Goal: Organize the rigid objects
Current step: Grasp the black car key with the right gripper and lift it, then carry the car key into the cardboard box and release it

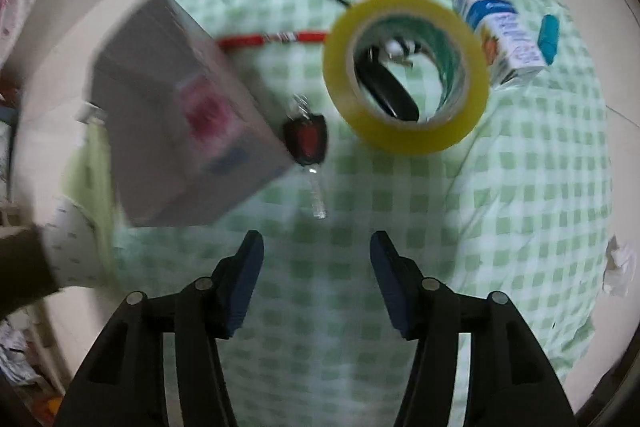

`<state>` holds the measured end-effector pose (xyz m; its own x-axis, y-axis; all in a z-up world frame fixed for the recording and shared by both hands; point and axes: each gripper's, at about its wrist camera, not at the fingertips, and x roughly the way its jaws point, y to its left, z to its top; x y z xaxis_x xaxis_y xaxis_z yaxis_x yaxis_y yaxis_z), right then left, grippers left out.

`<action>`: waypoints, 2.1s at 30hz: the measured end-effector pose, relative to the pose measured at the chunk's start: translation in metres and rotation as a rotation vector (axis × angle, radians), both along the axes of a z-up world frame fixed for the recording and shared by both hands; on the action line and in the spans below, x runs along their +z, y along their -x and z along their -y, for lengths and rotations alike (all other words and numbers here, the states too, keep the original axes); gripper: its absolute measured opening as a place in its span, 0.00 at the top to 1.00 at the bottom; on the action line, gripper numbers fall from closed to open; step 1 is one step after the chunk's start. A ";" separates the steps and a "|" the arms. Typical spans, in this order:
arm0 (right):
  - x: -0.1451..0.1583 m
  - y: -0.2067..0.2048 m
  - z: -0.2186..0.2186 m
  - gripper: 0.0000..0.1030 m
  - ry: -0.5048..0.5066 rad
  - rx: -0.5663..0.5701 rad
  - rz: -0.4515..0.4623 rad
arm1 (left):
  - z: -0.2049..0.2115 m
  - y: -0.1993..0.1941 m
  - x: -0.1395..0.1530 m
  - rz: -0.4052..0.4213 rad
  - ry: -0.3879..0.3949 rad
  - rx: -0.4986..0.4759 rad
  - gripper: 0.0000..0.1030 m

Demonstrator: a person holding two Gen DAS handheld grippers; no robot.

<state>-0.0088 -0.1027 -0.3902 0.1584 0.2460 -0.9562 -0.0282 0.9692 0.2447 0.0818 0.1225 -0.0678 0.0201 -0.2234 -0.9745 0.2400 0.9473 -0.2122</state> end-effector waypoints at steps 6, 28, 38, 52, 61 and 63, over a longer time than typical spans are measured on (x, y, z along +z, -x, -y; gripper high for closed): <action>-0.018 -0.035 -0.016 0.54 0.113 0.081 0.094 | -0.004 -0.009 -0.010 -0.028 -0.031 0.040 0.29; -0.041 -0.051 0.007 0.91 -0.201 -0.045 0.031 | -0.004 -0.019 -0.027 -0.061 -0.066 0.047 0.29; 0.065 -0.024 0.026 0.91 -0.440 -0.145 0.183 | 0.001 -0.015 -0.022 -0.042 -0.043 0.071 0.29; 0.180 0.019 0.023 0.91 -0.725 -0.250 0.385 | -0.020 -0.022 -0.024 -0.107 0.221 0.203 0.28; 0.187 0.020 0.003 0.91 -0.729 -0.195 0.402 | -0.018 -0.021 -0.032 -0.112 0.211 0.170 0.69; 0.191 0.020 0.000 0.93 -0.710 -0.166 0.409 | -0.022 -0.023 -0.034 -0.115 0.218 0.180 0.69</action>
